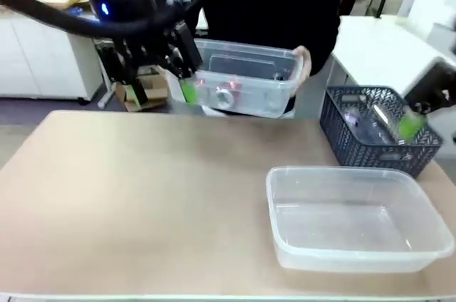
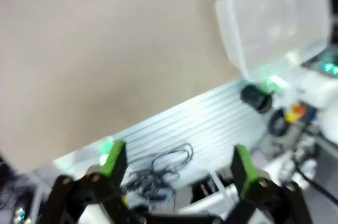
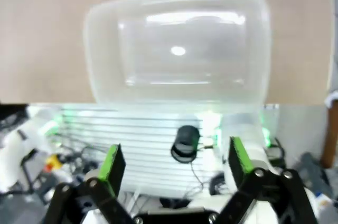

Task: Sort the waste into each basket.
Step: Pick up the Organizing box on the right side of the table and lift it.

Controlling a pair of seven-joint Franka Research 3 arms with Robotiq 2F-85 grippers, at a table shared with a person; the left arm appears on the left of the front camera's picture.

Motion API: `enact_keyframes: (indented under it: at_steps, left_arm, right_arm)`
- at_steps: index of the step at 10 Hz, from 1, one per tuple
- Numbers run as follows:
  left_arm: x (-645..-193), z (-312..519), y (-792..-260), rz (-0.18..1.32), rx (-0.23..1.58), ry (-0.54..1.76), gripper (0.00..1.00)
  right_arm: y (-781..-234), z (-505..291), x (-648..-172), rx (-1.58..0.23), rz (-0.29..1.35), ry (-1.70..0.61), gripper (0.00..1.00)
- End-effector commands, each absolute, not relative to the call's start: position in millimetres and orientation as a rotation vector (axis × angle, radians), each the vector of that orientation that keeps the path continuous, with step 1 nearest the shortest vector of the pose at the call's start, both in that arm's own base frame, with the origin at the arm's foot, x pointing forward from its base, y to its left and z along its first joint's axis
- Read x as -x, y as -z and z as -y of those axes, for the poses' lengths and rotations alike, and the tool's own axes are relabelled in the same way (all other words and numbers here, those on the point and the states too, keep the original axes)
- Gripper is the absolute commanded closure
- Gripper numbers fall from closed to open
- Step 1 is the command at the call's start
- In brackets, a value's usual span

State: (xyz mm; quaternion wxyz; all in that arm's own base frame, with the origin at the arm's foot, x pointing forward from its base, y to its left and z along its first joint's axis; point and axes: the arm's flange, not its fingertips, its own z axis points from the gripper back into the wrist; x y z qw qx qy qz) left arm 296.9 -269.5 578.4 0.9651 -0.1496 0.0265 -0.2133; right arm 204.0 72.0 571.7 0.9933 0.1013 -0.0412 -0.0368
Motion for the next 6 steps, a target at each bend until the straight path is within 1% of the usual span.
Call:
enact_keyframes:
  at_steps: [1, 2, 4, 5, 6]
  left_arm:
    - [-308, 262, -606, 0.018, 0.306, 0.386, 0.00]
    - [-308, 262, -606, 0.018, 0.306, 0.386, 0.00]
    - [-308, 262, -606, 0.018, 0.306, 0.386, 0.00]
    - [-308, 265, -597, -0.008, 0.316, 0.408, 0.00]
    - [-304, 275, -572, -0.004, 0.309, 0.303, 0.00]
  right_arm:
    - [-550, -48, -228, -0.179, 0.197, 0.190, 0.00]
    - [-572, -72, -204, -0.203, 0.083, 0.074, 0.00]
    - [-572, -72, -204, -0.203, 0.083, 0.074, 0.00]
    - [-559, -60, -204, -0.191, 0.111, 0.125, 0.00]
    - [-541, -36, -209, -0.198, 0.084, 0.102, 0.00]
